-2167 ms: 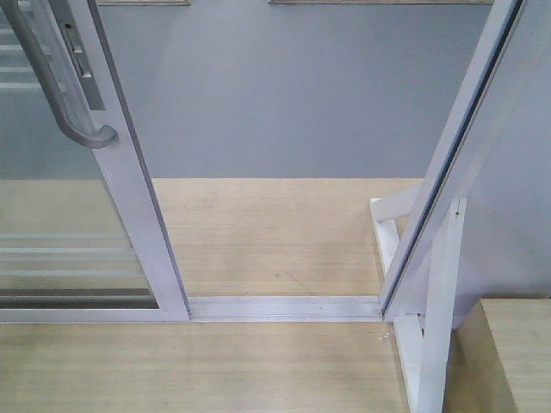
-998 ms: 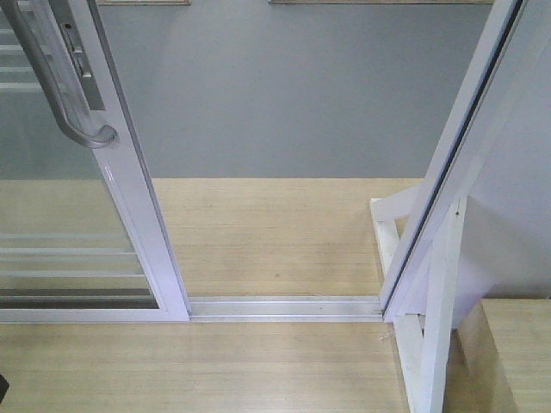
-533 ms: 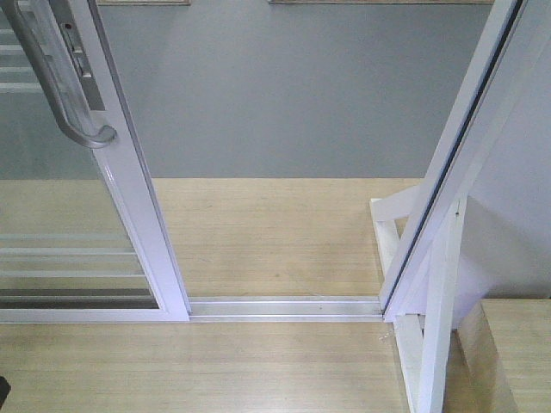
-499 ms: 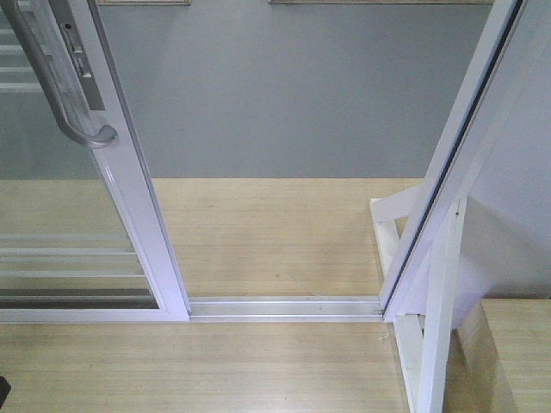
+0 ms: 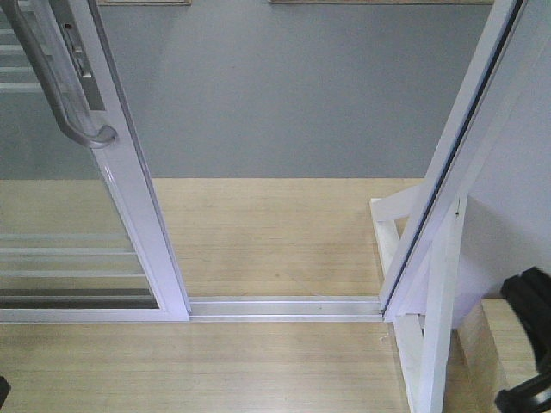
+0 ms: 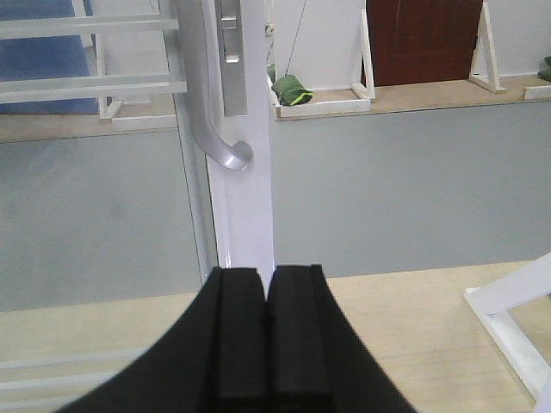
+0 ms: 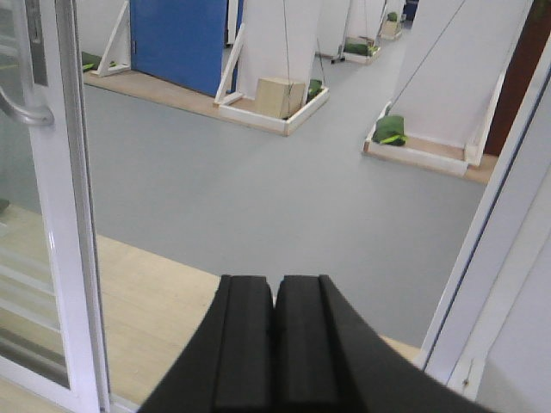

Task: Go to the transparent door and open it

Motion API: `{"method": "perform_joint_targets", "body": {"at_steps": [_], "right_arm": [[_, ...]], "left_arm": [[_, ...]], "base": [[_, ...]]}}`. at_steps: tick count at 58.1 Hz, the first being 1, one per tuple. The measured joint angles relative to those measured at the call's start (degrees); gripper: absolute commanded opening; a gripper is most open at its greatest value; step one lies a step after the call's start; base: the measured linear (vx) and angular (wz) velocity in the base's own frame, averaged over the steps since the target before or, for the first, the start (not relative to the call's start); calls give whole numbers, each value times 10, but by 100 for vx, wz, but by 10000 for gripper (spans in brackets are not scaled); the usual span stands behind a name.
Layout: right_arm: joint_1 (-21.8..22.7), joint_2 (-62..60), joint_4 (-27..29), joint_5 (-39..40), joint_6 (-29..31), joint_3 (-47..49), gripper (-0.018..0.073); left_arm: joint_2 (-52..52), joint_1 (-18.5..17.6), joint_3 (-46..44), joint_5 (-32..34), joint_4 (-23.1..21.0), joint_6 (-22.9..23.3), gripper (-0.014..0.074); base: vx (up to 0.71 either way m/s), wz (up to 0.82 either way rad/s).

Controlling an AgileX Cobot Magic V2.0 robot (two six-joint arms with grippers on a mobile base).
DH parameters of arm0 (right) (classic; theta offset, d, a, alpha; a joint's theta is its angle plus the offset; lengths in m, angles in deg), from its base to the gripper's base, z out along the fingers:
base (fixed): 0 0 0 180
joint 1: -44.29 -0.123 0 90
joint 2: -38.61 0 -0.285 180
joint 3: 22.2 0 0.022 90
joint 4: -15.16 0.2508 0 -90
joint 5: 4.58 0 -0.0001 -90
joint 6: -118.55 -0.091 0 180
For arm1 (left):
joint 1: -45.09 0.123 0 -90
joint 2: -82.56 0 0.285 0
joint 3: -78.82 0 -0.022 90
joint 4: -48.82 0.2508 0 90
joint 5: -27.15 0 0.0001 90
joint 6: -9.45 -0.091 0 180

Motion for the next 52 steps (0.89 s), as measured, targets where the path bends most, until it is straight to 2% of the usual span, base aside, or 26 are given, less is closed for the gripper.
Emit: {"method": "perform_joint_targets", "body": {"at_steps": [5, 15, 31, 52], "right_arm": [[0, -19, 10, 17, 0, -42, 0], [4, -80, 11, -3, 0, -46, 0], [46, -82, -15, -12, 0, -46, 0], [51, -82, -16, -12, 0, -46, 0]], "left_arm": [[0, 0, 0, 0, 0, 0, 0], [0, 0, 0, -1, 0, 0, 0], [0, 0, 0, -2, 0, 0, 0], [0, 0, 0, -2, 0, 0, 0]], "base": [[0, 0], [0, 0], [0, 0], [0, 0]]}}
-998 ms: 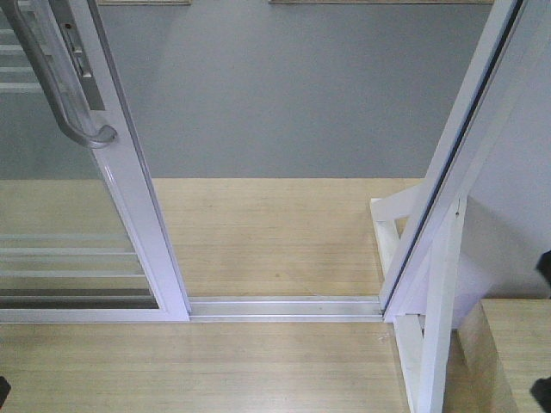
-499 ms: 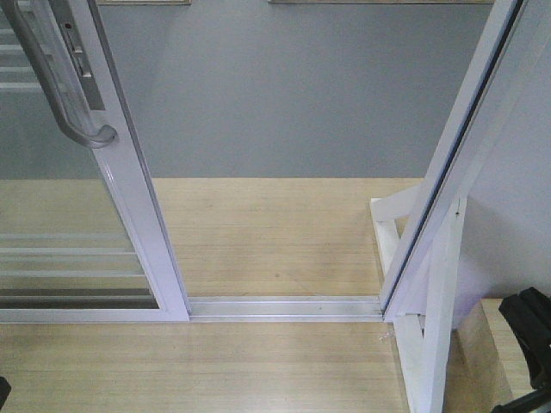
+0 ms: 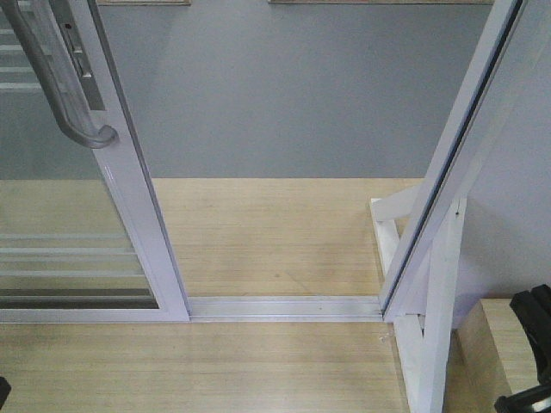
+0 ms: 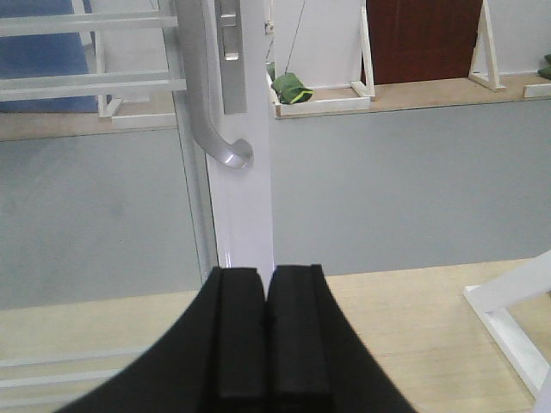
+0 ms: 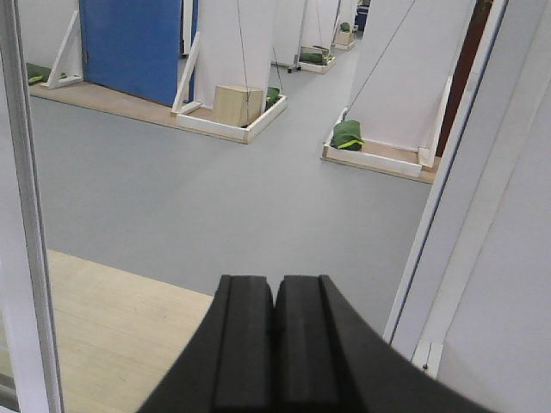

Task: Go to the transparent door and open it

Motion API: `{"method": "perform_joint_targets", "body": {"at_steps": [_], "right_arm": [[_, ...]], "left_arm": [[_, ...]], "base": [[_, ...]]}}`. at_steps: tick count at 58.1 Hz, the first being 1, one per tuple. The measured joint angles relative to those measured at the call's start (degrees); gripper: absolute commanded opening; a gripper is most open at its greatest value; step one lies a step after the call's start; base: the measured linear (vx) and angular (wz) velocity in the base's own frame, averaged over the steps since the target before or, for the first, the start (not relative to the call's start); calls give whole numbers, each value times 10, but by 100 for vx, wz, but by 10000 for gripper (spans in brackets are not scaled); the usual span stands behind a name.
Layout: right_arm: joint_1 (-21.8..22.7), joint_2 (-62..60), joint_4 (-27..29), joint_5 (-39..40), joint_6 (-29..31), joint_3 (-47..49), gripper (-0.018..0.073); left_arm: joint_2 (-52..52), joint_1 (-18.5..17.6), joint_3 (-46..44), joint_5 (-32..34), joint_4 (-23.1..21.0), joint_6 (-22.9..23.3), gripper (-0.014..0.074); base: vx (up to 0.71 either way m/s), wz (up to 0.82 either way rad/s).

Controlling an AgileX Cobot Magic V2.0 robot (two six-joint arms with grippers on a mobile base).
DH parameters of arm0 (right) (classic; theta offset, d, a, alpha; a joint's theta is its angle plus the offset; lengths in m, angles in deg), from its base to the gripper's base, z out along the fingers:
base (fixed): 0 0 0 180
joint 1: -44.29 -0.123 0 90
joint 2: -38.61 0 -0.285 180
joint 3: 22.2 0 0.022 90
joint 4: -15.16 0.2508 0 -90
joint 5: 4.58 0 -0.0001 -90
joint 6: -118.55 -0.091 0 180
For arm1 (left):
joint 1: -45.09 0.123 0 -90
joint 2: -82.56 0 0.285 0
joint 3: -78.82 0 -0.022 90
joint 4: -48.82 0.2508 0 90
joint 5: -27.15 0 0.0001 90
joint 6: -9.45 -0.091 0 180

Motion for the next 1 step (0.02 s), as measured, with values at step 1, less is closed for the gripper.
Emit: {"method": "perform_joint_targets", "body": {"at_steps": [1], "right_arm": [[0, 0, 0, 0, 0, 0, 0]], "left_arm": [[0, 0, 0, 0, 0, 0, 0]], "base": [[0, 0]]}}
